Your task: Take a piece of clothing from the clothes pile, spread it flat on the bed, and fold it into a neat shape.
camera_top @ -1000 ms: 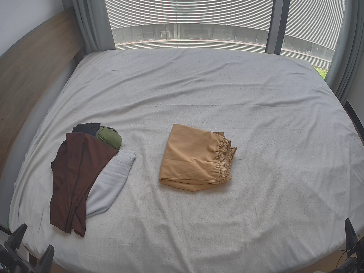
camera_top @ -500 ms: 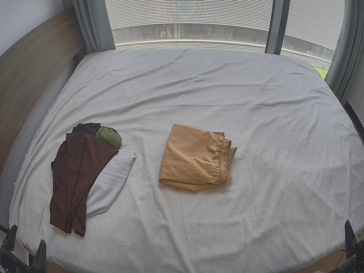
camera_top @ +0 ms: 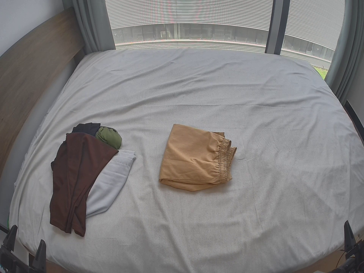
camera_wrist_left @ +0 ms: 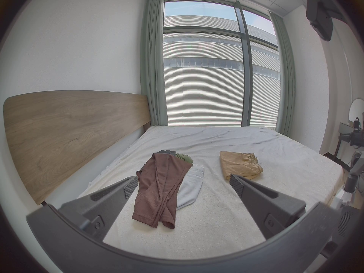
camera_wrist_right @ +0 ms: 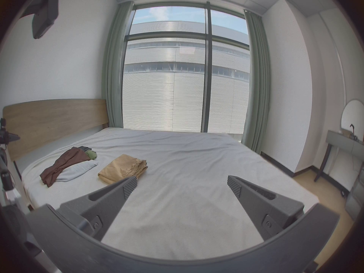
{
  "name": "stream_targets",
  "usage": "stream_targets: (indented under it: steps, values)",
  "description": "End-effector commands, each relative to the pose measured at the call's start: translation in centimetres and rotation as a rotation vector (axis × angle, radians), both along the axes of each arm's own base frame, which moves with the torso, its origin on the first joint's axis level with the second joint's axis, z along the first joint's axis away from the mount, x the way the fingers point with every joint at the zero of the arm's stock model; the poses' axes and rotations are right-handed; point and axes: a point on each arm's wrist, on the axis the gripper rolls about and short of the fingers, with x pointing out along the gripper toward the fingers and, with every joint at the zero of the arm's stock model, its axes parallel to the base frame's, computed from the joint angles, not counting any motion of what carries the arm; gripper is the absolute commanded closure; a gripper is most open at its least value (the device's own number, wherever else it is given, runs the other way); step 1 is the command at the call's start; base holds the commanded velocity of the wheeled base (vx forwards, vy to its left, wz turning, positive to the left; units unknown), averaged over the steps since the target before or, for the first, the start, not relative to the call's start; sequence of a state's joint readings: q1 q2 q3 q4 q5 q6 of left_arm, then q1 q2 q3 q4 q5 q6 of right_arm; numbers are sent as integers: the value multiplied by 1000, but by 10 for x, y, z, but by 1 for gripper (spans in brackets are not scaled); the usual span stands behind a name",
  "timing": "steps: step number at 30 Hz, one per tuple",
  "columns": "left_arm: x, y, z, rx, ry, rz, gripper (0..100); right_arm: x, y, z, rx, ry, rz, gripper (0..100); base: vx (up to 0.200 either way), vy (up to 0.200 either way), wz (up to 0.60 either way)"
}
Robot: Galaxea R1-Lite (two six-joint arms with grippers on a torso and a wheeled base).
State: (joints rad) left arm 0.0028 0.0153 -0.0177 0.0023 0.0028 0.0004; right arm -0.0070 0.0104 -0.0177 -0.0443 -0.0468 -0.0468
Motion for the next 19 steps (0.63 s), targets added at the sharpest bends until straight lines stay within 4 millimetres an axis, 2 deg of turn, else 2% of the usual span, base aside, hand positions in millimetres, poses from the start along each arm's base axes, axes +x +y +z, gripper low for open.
stream_targets:
  steps: [1, 19]
  values:
    - [1, 0, -5, -5, 6, 2, 0, 1, 0, -9, 45, 51, 15, 0, 0, 0, 0]
    - [0, 0, -5, -2, 5, 2, 0, 1, 0, -9, 50, 53, 29, 0, 0, 0, 0]
